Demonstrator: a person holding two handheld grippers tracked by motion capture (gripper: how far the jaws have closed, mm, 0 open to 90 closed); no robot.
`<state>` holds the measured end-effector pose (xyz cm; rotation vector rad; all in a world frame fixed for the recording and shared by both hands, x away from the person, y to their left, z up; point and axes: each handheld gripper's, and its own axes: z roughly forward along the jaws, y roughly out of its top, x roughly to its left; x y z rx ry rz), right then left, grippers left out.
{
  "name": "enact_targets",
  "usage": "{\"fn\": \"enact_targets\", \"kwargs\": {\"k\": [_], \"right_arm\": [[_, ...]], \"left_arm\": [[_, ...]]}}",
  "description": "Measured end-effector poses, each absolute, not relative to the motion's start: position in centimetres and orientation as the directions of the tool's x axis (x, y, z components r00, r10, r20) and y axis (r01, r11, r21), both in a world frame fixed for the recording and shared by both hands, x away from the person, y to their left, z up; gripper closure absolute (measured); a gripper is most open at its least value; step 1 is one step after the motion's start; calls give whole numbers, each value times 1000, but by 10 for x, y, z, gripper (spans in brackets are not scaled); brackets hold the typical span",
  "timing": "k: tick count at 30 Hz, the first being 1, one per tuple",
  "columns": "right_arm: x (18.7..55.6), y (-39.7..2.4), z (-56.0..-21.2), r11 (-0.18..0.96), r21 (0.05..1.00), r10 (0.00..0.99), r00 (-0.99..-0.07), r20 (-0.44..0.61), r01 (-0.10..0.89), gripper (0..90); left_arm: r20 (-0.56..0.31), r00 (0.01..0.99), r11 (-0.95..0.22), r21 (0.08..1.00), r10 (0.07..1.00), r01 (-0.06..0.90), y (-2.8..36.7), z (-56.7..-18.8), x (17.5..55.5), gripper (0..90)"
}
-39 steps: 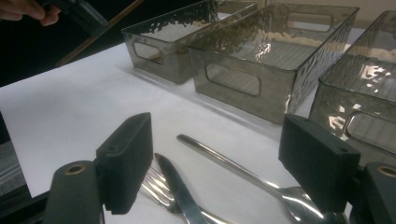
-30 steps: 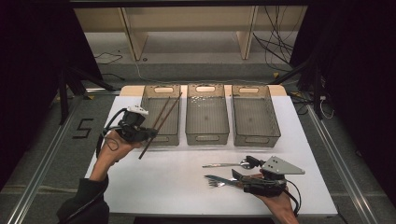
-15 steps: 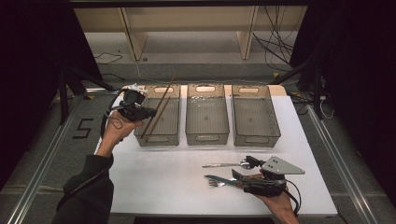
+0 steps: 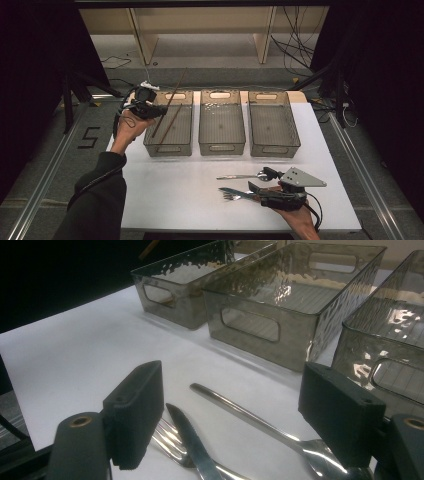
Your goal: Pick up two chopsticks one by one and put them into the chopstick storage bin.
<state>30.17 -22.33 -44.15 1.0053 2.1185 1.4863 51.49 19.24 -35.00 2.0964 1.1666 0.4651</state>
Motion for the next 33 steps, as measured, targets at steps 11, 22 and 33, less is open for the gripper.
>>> {"fn": "enact_targets", "kwargs": {"k": [11,22,33], "right_arm": [[302,-223,-442,191,919,725,-681,104,344,268],[302,-223,-442,190,920,725,-681,104,344,268],[301,-223,-441,190,920,725,-681,105,344,268]], "left_arm": [[-21,507,-348,703,862,620,193,-367,531,842],[-46,487,-331,676,872,658,193,-385,535,842],[-79,472,-322,631,878,706,195,-402,535,840]]}}
